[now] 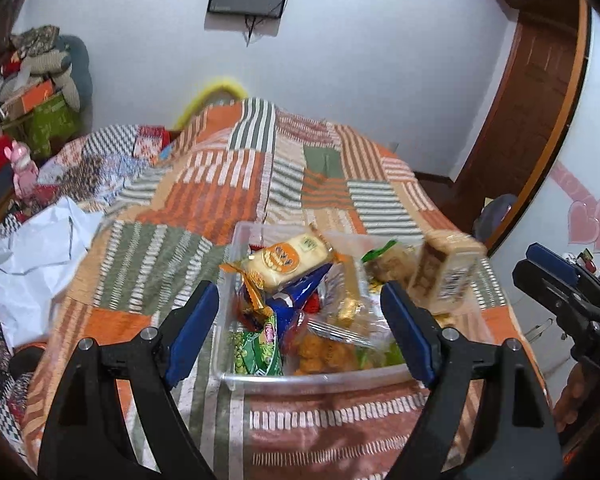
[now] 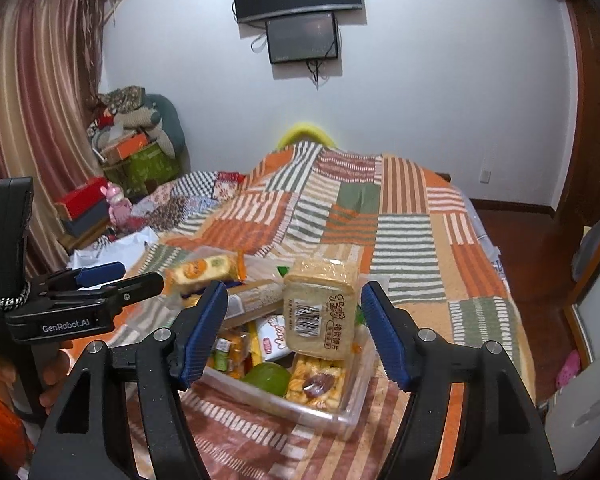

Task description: Organize snacks

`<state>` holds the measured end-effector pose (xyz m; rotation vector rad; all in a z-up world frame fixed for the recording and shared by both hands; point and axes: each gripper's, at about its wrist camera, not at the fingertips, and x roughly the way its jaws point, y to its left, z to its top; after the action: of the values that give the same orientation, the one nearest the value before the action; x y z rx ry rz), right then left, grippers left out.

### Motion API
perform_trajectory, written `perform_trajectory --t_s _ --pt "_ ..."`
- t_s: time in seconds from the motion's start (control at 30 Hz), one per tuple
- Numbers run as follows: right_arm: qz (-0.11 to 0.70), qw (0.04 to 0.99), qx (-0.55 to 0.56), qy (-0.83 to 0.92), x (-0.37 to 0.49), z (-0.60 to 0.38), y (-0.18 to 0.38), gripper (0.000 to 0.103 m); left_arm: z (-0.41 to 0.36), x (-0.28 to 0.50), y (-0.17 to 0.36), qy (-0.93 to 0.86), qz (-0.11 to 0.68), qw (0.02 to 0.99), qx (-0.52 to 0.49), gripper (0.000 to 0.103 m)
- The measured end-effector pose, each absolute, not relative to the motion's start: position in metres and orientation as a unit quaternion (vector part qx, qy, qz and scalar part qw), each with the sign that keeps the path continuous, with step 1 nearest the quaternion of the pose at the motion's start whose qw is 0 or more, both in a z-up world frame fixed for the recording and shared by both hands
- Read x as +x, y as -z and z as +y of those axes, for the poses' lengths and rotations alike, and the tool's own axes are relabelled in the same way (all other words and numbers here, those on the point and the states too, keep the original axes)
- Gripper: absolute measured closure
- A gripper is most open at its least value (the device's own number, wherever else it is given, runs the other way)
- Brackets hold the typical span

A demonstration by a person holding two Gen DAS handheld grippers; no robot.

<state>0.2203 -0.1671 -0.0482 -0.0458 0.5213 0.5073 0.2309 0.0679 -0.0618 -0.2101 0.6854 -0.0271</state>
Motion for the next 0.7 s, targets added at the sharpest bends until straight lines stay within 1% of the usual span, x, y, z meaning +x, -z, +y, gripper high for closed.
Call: perform_trajectory --t_s 0.13,0.27,0.4,0.47,0.5,0.53,0.6,0.7 --pt "0.234 0.939 -0.013 -0.251 0.201 -0.173 0.032 0.036 0.062 0.2 0.031 0.013 0.298 0.951 -0.085 0.02" --pt "0.209 0.943 0.002 -0.257 0.179 -0.182 0.017 0.031 0.053 0.169 0.005 0.012 0.26 0.963 -0.072 0.02" --pt "0.184 0.947 0.012 -0.264 0.155 -0.189 0.005 0.031 0.046 0.133 -0.017 0.018 0.221 0.973 -0.067 0.019" --pt "0.172 0.948 0.015 -0.266 0.143 -0.191 0.0 0.03 0.043 0.116 -0.026 0.015 0.2 0.978 -0.063 0.015" --pt "0.167 0.948 0.017 -0.269 0.139 -0.193 -0.002 0.029 0.042 0.111 -0.029 0.014 0.194 0.979 -0.062 0.011" --pt "0.162 0.949 0.02 -0.271 0.134 -0.194 -0.003 0.027 0.041 0.103 -0.032 0.01 0.185 0.981 -0.062 0.008" --pt "0.153 0.95 0.025 -0.272 0.126 -0.195 -0.005 0.023 0.039 0.092 -0.036 0.012 0.176 0.982 -0.062 0.004" --pt "0.144 0.951 0.028 -0.271 0.118 -0.196 -0.005 0.017 0.038 0.082 -0.038 0.012 0.168 0.984 -0.064 0.001"
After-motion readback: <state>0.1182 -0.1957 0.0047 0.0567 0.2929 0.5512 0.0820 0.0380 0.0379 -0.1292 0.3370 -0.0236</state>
